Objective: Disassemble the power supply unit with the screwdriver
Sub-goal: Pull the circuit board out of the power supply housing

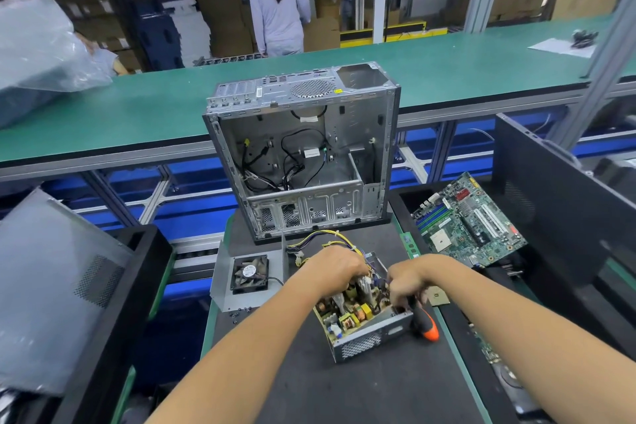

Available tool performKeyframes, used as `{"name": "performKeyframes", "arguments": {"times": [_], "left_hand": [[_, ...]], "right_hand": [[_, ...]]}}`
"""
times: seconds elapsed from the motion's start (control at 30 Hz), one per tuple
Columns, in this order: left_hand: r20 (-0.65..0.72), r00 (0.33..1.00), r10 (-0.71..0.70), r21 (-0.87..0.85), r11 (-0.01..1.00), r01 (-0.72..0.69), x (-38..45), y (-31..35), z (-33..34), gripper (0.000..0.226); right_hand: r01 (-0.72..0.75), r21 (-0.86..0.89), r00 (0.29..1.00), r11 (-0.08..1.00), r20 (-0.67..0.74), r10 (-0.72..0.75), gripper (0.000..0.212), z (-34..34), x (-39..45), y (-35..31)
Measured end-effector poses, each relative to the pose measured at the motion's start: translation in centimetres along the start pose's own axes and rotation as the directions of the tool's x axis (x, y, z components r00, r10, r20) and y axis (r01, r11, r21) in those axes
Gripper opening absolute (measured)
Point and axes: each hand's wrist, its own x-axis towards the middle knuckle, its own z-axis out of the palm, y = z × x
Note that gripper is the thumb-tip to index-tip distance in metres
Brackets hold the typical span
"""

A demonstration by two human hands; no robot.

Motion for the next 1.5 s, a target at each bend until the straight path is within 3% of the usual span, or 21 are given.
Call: {"name": "performKeyframes", "arguments": {"times": [0.33,0.63,0.83,0.97,1.07,1.17,1.23,1.33,1.4,1.5], "left_hand": [[0.006,0.999,-0.031,-0.012,0.999,0.031,-0.2,0.1,-0.4,0.027],[0.039,0.999,0.026,0.028,0.999,-0.027,-0.4,-0.1,-1.2,0.028],[0.047,0.999,-0.016,0.011,1.0,0.015,-0.4,-0.4,-2.1,0.027],[0.029,0.999,-0.033,0.022,0.999,0.032,-0.7,-0.6,-3.1,0.025],[-0.005,0.999,-0.037,0.054,0.998,0.037,-1.1,-1.1,-3.8,0.026],[-0.043,0.998,-0.043,0.078,0.996,0.046,-1.3,-1.5,-4.4,0.027],[-0.091,0.995,-0.03,0.073,0.997,0.036,-1.4,-1.7,-4.5,0.028],[-0.161,0.987,-0.026,0.076,0.996,0.039,-1.5,-2.0,-4.7,0.035],[-0.182,0.983,-0.024,0.084,0.996,0.04,-1.4,-2.2,-4.9,0.036],[-0.2,0.98,-0.015,0.099,0.995,0.035,-1.4,-2.8,-5.2,0.034]], "right_hand": [[-0.033,0.207,0.974,0.978,0.228,-0.015,0.022,-0.2,-0.7,0.8],[-0.07,0.138,0.944,0.988,0.33,0.021,0.023,-0.4,-1.0,-0.1],[-0.031,0.176,0.96,0.984,0.28,-0.02,0.019,-1.4,-2.0,0.0],[0.053,0.366,0.965,0.929,0.22,-0.142,0.02,-2.0,-2.4,0.9],[0.151,0.613,0.972,0.775,0.051,-0.229,0.029,-2.2,-2.2,1.9],[0.25,0.762,0.967,0.597,-0.168,-0.191,0.048,-2.7,-1.8,2.8],[0.294,0.704,0.951,0.647,-0.287,-0.119,0.042,-3.0,-1.6,2.7],[0.265,0.264,0.856,0.927,-0.507,-0.1,0.013,-3.5,-1.2,2.2],[0.257,0.064,0.824,0.964,-0.536,-0.184,0.035,-3.5,-0.6,1.4],[0.286,0.055,0.843,0.957,-0.489,-0.224,0.046,-3.1,0.5,0.3]]}}
